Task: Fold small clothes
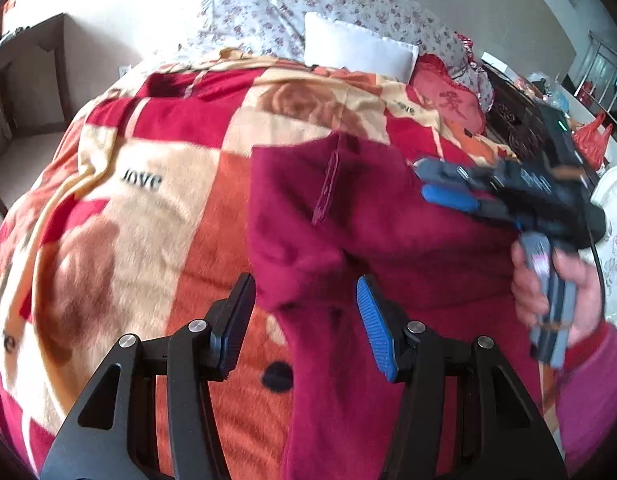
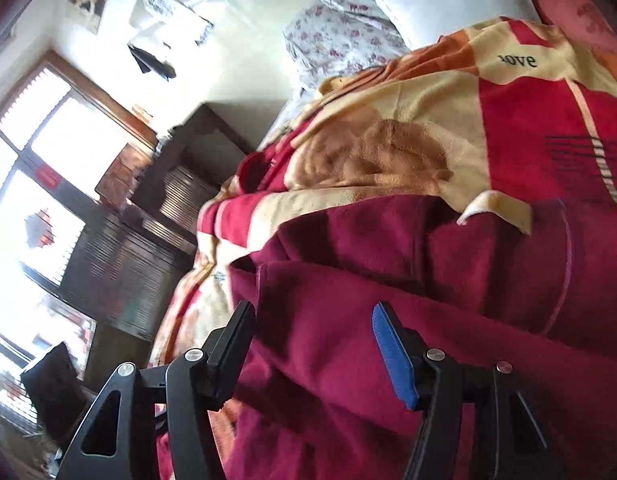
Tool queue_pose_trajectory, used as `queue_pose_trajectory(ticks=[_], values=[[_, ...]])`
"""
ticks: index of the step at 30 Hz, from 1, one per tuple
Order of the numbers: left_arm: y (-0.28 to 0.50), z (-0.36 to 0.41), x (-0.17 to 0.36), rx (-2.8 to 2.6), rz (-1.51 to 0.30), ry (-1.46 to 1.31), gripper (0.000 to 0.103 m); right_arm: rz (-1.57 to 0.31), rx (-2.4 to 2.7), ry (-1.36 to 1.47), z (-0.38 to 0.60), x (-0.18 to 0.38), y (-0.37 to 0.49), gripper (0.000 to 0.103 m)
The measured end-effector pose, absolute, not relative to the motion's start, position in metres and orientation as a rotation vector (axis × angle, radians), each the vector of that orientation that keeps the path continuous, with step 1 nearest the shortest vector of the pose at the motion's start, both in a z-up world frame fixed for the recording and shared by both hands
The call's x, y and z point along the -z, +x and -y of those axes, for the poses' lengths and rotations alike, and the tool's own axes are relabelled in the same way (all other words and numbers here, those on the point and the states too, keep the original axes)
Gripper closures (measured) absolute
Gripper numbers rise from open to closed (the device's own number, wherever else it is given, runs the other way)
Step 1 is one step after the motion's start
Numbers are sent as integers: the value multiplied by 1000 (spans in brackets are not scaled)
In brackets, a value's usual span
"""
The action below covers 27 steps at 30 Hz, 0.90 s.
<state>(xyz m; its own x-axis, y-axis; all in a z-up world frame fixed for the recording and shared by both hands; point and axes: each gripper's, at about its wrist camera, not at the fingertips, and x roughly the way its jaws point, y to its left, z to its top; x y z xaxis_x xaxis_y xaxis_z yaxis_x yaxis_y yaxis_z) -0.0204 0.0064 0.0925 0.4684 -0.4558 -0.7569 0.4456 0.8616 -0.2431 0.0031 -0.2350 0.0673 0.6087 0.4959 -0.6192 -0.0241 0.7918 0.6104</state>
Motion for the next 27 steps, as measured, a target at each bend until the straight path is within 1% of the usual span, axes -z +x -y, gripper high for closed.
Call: queue_pose_trajectory(ticks=[3,9,16,18,19,20,21,22,24,27], values=[[-6,4,-95,553,-918,-1,47,-859,-298,571,241,-73,-26,44],[32,36,-84,524,-900,-2,47,-836,-240,481,258,-86,-110,44],[47,79,-66,519,-893,80,48,-824,-110,555,302,-77,-188,44],[49,88,-59,525,-913,113,60,-827,-83,563,308,-73,-202,44],[49,93,-56,517,-921,141,70,-821,-70,578,313,-72,-210,44],[49,97,-55,498,-921,176,87,-814,-59,593,317,-69,-215,44],[47,99,-55,487,-920,191,94,-806,-50,606,321,-69,-219,44],[44,99,-60,495,-922,186,97,-794,-35,621,326,-68,-225,44],[37,99,-74,544,-922,151,98,-775,-14,629,330,-71,-232,44],[25,99,-117,604,-876,110,98,-758,12,585,331,-75,-235,44]])
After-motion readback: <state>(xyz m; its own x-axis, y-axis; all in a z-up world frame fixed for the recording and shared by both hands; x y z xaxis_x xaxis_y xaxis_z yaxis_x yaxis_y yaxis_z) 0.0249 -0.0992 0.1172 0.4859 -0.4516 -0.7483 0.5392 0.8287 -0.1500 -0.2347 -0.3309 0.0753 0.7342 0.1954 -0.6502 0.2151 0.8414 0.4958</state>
